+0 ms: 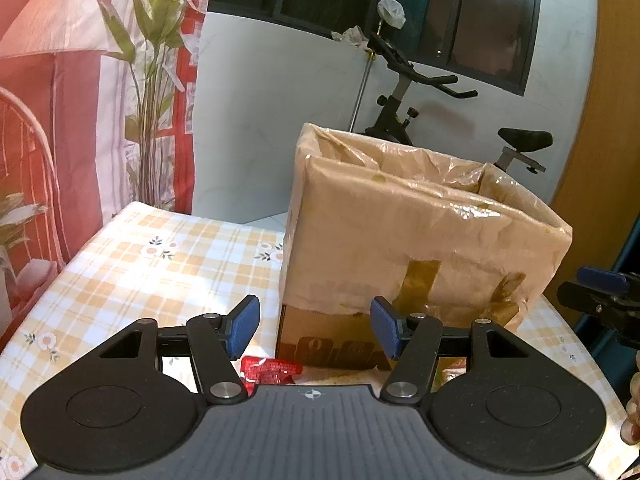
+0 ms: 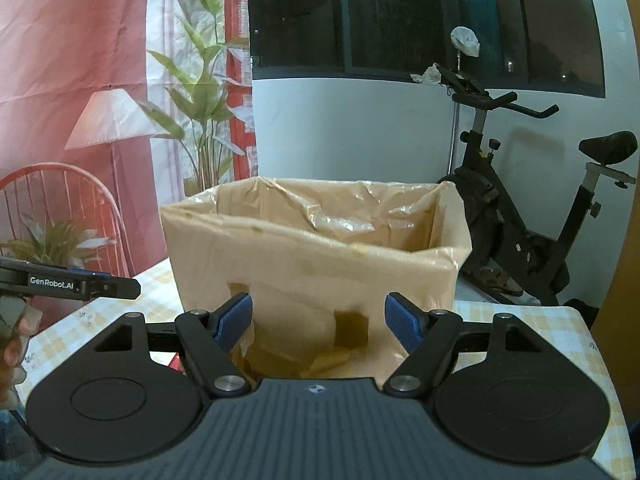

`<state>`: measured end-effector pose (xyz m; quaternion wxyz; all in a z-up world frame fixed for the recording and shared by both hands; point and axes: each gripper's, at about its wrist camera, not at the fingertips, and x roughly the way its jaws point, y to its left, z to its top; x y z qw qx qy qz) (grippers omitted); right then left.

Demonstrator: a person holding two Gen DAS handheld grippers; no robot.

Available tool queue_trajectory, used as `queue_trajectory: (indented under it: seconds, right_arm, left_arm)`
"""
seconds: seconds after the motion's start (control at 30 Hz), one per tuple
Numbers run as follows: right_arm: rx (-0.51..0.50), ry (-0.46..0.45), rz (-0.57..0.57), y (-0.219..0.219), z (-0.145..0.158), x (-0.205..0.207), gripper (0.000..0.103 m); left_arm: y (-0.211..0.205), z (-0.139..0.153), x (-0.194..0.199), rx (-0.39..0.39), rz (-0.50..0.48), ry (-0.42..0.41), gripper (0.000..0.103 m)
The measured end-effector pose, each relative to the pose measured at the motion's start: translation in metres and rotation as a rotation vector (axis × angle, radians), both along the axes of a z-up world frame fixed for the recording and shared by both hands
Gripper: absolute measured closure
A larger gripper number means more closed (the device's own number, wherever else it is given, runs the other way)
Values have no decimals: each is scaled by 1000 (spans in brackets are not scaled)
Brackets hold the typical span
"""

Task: Organize snacks
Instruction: 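Reach the left tool to the green chip bag while the right tool reaches the orange bread packet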

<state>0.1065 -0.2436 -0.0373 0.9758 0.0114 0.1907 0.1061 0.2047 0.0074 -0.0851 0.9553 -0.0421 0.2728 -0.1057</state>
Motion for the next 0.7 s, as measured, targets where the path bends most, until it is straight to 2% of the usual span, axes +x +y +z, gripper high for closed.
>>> queue_trajectory:
  seconds: [0.23, 0.47, 0.7]
  right_arm:
    - [15, 23, -25, -10, -23, -18, 27]
    - [8, 88, -88, -28, -49, -28, 27]
    - [-87, 196, -102, -37, -89, -33, 27]
  left_arm:
    - [3, -15, -14, 18, 12, 2, 39]
    - [8, -37, -18, -6, 36, 64, 39]
    - [4, -48, -23, -30, 3, 89, 39]
